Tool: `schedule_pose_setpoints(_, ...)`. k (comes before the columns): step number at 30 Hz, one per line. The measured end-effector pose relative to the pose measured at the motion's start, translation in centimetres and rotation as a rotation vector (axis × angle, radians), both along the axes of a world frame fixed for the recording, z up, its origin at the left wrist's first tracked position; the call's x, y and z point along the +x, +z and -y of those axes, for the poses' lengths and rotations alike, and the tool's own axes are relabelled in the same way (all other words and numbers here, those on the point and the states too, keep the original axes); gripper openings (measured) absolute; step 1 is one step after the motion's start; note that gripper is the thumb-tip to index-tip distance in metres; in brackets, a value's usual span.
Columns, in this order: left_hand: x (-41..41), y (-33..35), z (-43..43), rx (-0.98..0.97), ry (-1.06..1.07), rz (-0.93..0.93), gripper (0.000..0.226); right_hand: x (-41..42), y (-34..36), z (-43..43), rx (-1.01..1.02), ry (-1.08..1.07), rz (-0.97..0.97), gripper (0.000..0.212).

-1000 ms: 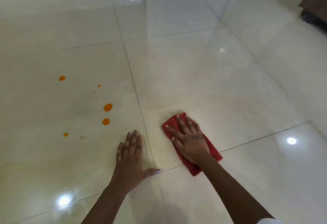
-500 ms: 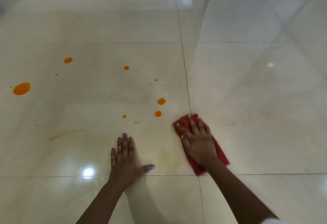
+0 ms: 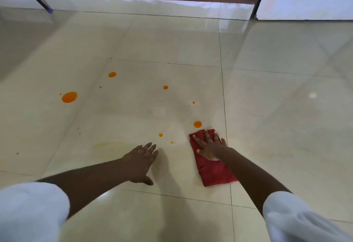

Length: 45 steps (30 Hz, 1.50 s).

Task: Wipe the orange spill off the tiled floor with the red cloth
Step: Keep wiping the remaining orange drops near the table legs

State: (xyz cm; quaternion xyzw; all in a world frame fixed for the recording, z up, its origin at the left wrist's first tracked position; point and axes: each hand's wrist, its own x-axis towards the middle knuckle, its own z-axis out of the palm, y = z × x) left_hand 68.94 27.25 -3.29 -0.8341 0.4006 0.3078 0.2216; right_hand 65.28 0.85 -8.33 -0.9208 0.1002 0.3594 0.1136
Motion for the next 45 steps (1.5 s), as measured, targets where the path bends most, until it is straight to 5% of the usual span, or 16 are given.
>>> schedule_pose_setpoints(12,3.6,-5.0,-2.5,-0.265,0.182,0.043,0.112,-0.3,-1.8,-6.4,-0.026,-0.337,0.27,0.057)
schedule_pose_setpoints(21,7.8,-8.6,-3.9,-0.419,0.271,0.036,0.125,3.0,-3.2,-3.4,-0.295,-0.565,0.4,0.062)
schedule_pose_setpoints(25,7.8,-10.2,-4.4,-0.491,0.251,0.045,0.129,10.3,-4.1,-5.7,-0.245,-0.373,0.49,0.062)
schedule_pose_setpoints(29,7.8,-9.3,-4.8,-0.54,0.332,0.054,0.13,6.0,-4.3,-10.4,-0.138,-0.026,0.639,0.058)
schedule_pose_setpoints(33,8.1,-9.2,-4.9,-0.479,0.423,0.043,0.136,4.6,-4.2,-3.0,-0.22,-0.122,0.6,0.06)
schedule_pose_setpoints(37,8.0,-9.2,-4.7,-0.506,0.398,0.098,0.134,14.6,-3.9,-0.8,-0.272,-0.315,0.532,0.06)
schedule_pose_setpoints(40,7.9,-8.5,-4.7,-0.515,0.398,0.073,0.128,17.7,-4.2,-7.1,-0.156,-0.116,0.576,0.061)
schedule_pose_setpoints(43,7.9,-8.2,-4.8,-0.496,0.4,0.066,0.126,11.7,-5.0,-12.1,-0.037,0.147,0.662,0.06)
schedule_pose_setpoints(45,8.0,-8.2,-4.8,-0.485,0.42,0.067,0.125,7.7,-4.9,-10.1,-0.028,0.133,0.69,0.06)
